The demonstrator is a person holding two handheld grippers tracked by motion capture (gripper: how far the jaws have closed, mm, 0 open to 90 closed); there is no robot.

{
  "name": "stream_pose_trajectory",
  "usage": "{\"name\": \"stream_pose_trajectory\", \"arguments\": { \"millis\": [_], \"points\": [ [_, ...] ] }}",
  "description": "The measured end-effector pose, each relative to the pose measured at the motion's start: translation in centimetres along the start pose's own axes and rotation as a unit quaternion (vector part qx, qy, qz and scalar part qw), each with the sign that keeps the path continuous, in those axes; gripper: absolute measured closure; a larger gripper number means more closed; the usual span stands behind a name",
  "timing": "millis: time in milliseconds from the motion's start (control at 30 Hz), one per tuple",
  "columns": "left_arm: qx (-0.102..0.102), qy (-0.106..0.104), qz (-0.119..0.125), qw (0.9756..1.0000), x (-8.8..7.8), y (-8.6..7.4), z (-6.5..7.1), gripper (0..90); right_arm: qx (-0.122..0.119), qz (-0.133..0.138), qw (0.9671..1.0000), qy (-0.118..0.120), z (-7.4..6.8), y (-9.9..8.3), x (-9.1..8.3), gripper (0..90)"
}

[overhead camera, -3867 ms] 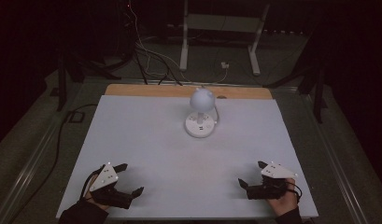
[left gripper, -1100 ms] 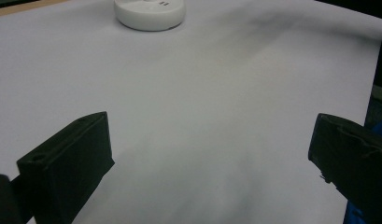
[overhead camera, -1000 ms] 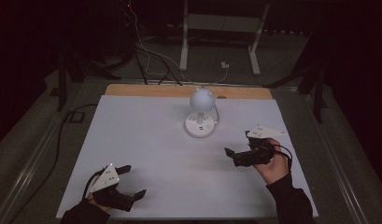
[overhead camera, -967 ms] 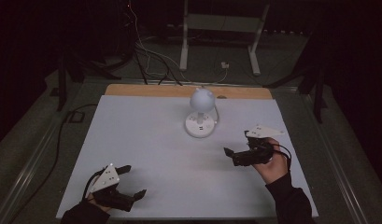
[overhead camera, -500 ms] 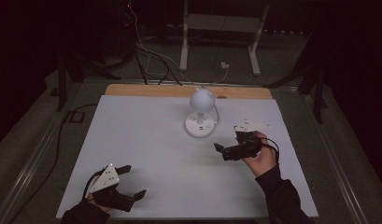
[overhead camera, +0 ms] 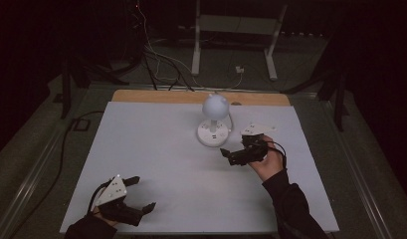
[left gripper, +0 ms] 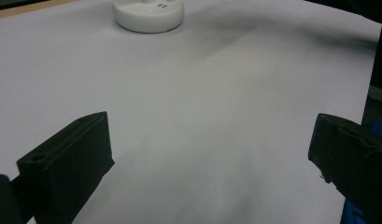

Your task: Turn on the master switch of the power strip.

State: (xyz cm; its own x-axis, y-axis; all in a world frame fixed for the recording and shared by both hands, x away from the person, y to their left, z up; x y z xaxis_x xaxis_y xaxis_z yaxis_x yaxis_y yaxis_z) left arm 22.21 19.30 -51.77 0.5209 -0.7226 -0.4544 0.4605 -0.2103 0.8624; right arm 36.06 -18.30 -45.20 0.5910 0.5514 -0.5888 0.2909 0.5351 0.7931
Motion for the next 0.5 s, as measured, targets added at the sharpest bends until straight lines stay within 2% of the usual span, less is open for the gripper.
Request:
{"name": "stream_pose_trajectory", "arguments": {
  "millis": [367, 500],
  "points": [
    [-0.001, 0.000, 0.002, 1.0000, 0.0, 0.0, 0.0, 0.2, 0.000, -0.008, 0.9999, 0.013, 0.4, 0.1, 2.1, 0.0],
    [-0.001, -0.001, 0.002, 1.0000, 0.0, 0.0, 0.0, 0.2, -0.006, -0.010, 0.9999, 0.011, 0.6, 0.1, 2.9, 0.0]
  ]
}}
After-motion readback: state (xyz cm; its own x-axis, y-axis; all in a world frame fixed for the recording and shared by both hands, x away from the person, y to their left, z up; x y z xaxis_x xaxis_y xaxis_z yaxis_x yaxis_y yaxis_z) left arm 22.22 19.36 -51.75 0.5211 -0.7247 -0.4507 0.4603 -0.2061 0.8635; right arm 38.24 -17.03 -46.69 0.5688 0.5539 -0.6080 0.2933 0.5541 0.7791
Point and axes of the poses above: each handheld gripper's, and its own axes: x roughly forward along the jaws, y roughly out of its top, z roughly to its right, the point moved 2 cm from there along x, roughly forward along the jaws, and after that the axes turned 10 degrees about -x, right-handed, at the moved point
